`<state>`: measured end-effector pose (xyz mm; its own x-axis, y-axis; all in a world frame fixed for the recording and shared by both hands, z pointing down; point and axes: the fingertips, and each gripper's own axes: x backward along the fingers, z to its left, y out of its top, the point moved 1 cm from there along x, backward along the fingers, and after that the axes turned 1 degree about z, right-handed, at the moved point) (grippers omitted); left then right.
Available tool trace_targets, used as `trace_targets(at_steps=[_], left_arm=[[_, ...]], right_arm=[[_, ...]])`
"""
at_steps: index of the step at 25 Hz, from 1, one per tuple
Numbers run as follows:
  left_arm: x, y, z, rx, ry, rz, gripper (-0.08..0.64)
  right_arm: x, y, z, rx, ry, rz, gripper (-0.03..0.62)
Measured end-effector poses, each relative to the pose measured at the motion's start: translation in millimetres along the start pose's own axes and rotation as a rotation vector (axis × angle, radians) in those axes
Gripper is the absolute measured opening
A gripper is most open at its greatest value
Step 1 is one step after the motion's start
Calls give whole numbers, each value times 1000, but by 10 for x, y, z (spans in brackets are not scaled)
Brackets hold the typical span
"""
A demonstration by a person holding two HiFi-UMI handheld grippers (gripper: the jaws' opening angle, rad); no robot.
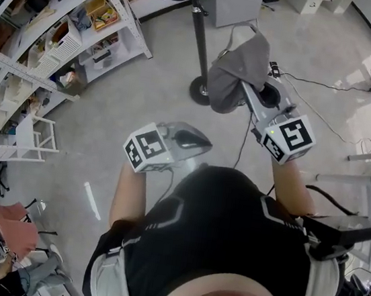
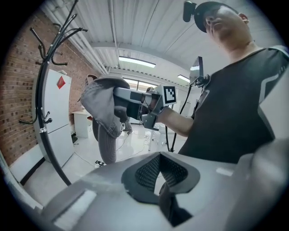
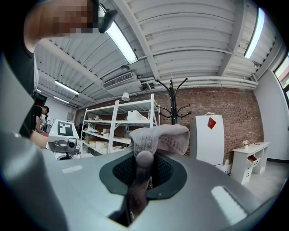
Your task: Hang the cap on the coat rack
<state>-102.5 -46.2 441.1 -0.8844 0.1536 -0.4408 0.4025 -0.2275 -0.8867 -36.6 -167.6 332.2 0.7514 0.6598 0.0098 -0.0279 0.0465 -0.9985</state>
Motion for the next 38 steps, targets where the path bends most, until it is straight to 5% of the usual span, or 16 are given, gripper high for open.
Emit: trace_targets(at_steps=[12, 28, 38], left_arm=[[124, -48, 337, -23, -67, -17, 156], [6, 681, 1321, -57, 87, -39, 156], [-97, 1150, 1844, -81, 101, -49, 156]], right_arm=[[-361, 66, -193, 8, -63, -8, 43], [-880, 512, -1147, 56, -31, -107, 43], [-1178, 853, -1633, 101, 60, -156, 43]])
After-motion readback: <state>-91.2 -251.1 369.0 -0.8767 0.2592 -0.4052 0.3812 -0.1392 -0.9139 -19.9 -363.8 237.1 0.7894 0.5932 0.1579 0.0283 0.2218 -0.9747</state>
